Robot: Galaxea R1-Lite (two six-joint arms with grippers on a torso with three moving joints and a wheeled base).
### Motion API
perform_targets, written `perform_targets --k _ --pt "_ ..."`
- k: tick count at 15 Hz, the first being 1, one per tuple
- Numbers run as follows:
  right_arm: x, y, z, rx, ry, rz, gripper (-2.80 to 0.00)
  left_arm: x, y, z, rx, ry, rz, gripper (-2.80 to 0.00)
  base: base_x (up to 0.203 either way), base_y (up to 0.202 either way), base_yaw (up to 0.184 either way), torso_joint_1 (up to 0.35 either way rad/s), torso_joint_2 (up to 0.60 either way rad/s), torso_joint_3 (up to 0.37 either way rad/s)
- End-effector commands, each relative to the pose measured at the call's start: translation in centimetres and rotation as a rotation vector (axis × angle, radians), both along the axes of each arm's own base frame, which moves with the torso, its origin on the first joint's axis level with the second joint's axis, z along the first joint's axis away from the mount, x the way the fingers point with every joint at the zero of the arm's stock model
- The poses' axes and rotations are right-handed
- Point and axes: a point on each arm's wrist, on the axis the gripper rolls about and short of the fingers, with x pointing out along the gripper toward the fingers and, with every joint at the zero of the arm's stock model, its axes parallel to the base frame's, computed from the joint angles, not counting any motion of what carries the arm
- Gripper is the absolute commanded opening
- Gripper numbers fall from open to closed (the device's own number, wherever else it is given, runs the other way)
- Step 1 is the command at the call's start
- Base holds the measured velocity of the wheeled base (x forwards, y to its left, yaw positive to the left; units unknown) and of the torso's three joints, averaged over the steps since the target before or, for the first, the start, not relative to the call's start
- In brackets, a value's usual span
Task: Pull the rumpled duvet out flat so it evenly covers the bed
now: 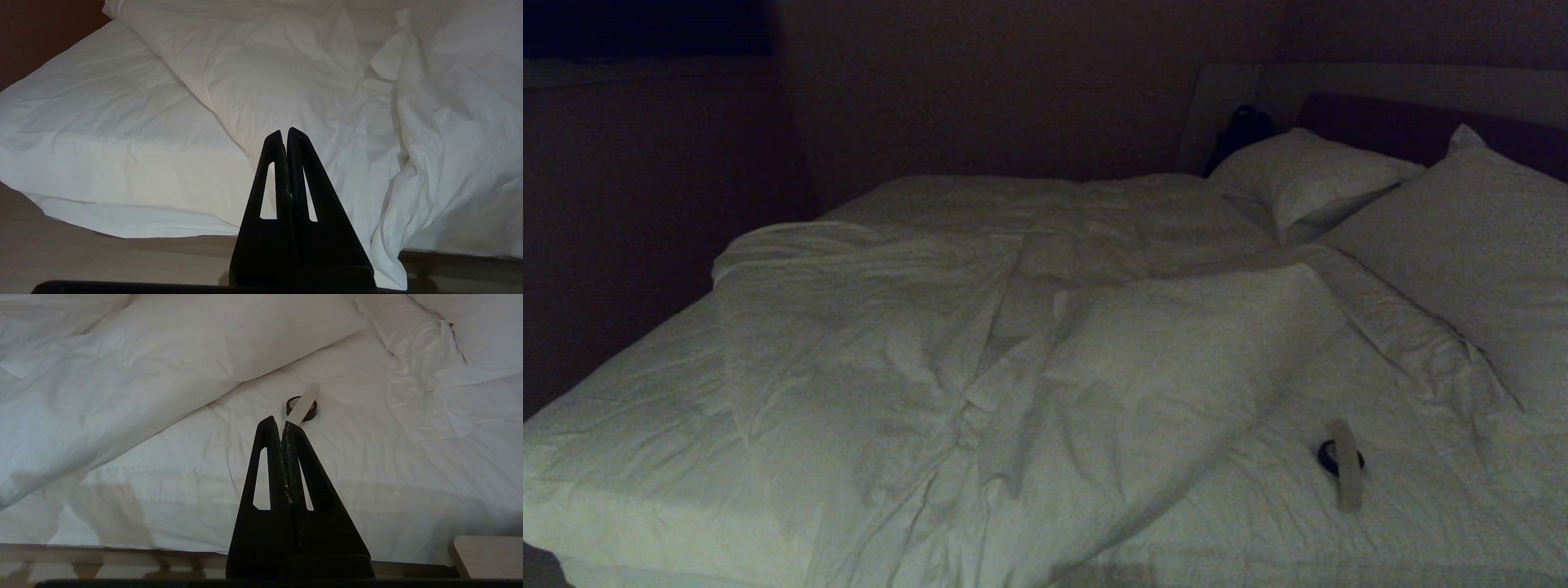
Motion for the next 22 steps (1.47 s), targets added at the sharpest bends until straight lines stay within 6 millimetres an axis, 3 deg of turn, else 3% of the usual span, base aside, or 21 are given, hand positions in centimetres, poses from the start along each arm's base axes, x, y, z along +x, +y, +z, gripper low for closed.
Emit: perform_targets --k 1,22 --pt "0.01 0.00 0.00 0.000 0.000 -0.001 -2.80 0.00 0.00 0.00 0.000 0.001 0.000 -2.80 0.000 0.000 0.000 0.000 0.00 0.000" --pt "0.00 0.00 0.00 0.000 -0.001 -0.001 -2.80 0.03 0.00 0.06 0.000 -0.010 0.002 -2.80 -0.014 0.000 0.000 0.001 0.00 0.001"
